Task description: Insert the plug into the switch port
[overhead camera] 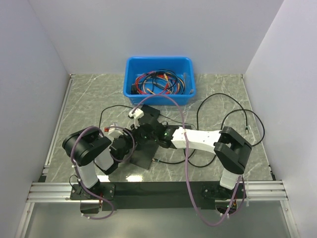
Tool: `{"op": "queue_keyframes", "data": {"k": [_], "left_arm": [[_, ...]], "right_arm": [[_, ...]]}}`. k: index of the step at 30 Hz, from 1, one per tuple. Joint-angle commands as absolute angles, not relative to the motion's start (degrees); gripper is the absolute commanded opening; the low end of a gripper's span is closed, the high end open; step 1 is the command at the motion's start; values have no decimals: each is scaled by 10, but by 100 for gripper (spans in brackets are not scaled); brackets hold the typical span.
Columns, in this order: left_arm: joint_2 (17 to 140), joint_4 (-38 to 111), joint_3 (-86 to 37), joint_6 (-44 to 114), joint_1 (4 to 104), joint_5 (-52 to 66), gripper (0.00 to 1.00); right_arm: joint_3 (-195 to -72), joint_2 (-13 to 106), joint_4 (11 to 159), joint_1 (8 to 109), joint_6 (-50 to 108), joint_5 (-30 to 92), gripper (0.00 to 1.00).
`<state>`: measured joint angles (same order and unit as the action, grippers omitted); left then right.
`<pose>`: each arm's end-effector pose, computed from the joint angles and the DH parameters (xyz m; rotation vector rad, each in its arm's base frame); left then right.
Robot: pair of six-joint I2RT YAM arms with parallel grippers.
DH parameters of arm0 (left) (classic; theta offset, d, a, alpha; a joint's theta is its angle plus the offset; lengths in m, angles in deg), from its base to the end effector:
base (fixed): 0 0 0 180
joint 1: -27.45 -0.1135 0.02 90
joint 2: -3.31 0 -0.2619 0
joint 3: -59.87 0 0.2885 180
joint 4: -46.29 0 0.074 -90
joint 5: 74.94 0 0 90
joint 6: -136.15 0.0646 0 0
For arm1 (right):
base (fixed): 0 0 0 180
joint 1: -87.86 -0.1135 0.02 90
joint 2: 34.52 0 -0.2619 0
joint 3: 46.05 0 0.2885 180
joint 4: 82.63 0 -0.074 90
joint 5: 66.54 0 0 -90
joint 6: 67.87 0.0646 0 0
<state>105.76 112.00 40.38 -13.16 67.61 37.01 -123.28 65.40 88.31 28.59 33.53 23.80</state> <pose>0.1988 -0.1361 0.0432 -0.5890 1.8449 -0.8373 0.2292 0.3863 0.1873 -0.9018 2.0225 0.7189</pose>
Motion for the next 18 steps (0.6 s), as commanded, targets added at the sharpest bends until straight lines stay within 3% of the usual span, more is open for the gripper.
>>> {"op": "queue_keyframes", "data": {"k": [1,5,6,7,10,15,16,18], "left_arm": [[1083,922,429,-99,754,127,64],[1051,875,418,-92,754,145,64],[1041,864,416,-90,754,149,64],[1031,855,415,-89,754,149,64],[985,789,404,-77,754,176,65],[917,698,383,-59,754,208,66],[910,686,379,-57,754,210,66],[891,665,372,-58,754,217,66]], "right_arm": [[-1245,650,1231,298,353,176,0],[-1206,596,1214,299,341,142,5],[-1197,585,1211,299,338,128,9],[-1176,574,1202,299,338,120,21],[-1127,527,1182,299,343,96,35],[-1039,435,1164,299,376,78,48],[-1011,423,1156,297,380,80,59],[-982,386,1150,294,389,80,62]]}}
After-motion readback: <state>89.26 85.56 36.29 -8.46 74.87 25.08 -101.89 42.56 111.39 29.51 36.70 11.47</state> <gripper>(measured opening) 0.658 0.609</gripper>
